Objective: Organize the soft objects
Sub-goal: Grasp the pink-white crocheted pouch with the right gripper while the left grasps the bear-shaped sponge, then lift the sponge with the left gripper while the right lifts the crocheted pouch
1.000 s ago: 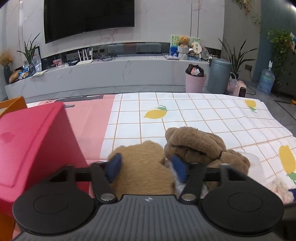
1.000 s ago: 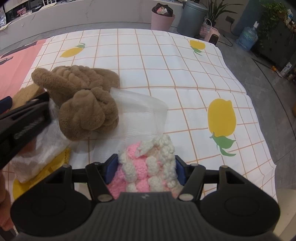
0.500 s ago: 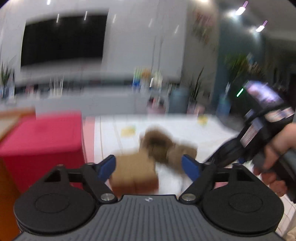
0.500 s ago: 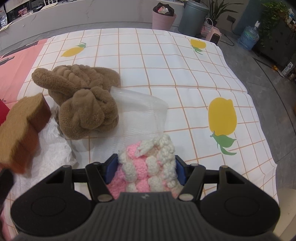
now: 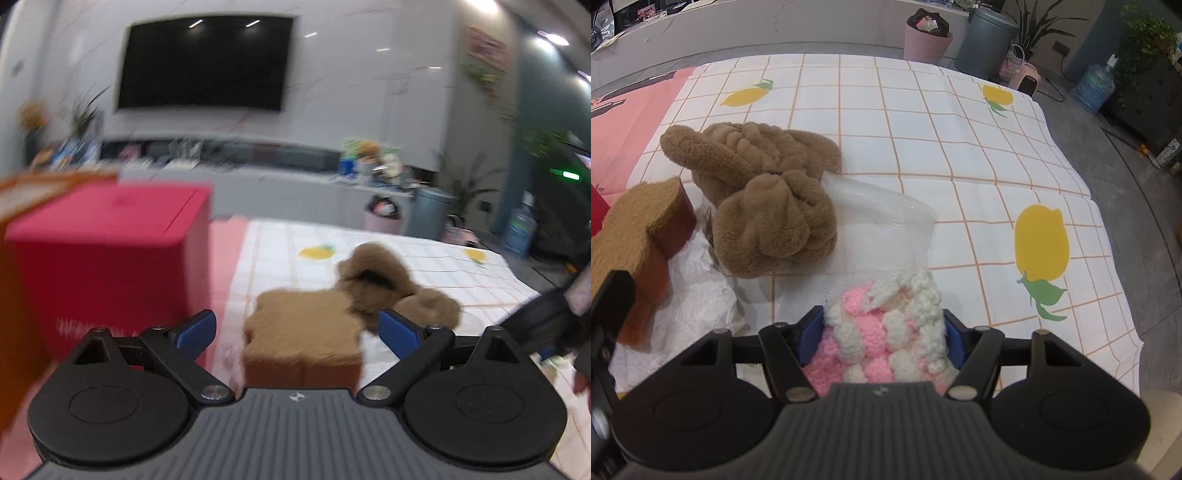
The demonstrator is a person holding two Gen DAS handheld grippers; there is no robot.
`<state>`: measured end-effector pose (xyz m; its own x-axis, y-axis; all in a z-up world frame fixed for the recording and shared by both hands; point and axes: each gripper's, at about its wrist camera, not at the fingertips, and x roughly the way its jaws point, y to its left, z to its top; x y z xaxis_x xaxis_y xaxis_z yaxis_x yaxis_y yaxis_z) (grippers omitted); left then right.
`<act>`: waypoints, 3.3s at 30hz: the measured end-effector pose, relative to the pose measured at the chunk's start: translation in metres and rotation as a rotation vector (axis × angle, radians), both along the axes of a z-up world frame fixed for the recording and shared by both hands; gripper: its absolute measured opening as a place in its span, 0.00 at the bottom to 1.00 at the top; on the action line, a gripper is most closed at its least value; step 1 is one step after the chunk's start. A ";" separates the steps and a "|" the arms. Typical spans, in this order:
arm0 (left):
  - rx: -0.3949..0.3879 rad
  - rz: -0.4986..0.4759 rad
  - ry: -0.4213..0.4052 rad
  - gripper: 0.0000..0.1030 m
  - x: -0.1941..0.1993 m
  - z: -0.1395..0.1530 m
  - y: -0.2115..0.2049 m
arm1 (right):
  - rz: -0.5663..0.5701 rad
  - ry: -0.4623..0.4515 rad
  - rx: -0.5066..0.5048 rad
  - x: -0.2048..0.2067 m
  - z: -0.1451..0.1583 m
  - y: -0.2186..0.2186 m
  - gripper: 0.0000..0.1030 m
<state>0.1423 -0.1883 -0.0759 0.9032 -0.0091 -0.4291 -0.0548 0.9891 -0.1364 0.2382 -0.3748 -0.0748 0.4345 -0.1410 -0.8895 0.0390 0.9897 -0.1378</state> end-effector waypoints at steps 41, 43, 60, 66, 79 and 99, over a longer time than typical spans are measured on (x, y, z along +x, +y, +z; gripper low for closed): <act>0.143 -0.137 0.107 1.00 -0.044 -0.001 0.009 | 0.030 0.005 -0.033 0.003 -0.003 0.009 0.66; 0.128 -0.111 0.125 1.00 -0.036 -0.003 0.010 | 0.035 0.002 -0.040 0.003 -0.003 0.011 0.66; -0.020 -0.081 0.061 0.82 -0.052 0.000 0.032 | 0.039 -0.008 -0.043 0.001 -0.001 0.014 0.62; -0.042 -0.089 0.057 0.82 -0.052 0.011 0.036 | -0.019 -0.017 0.058 -0.012 0.010 0.003 0.61; -0.130 -0.162 0.010 0.82 -0.069 0.050 0.048 | -0.093 -0.176 0.134 -0.051 0.069 0.020 0.61; -0.008 -0.092 -0.252 0.82 -0.103 0.178 0.101 | -0.018 -0.767 0.087 -0.161 0.238 0.128 0.61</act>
<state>0.0391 -0.0878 0.1016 0.9767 -0.0986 -0.1904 0.0720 0.9873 -0.1419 0.0775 -0.2468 0.1637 0.9321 -0.0972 -0.3488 0.1083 0.9940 0.0123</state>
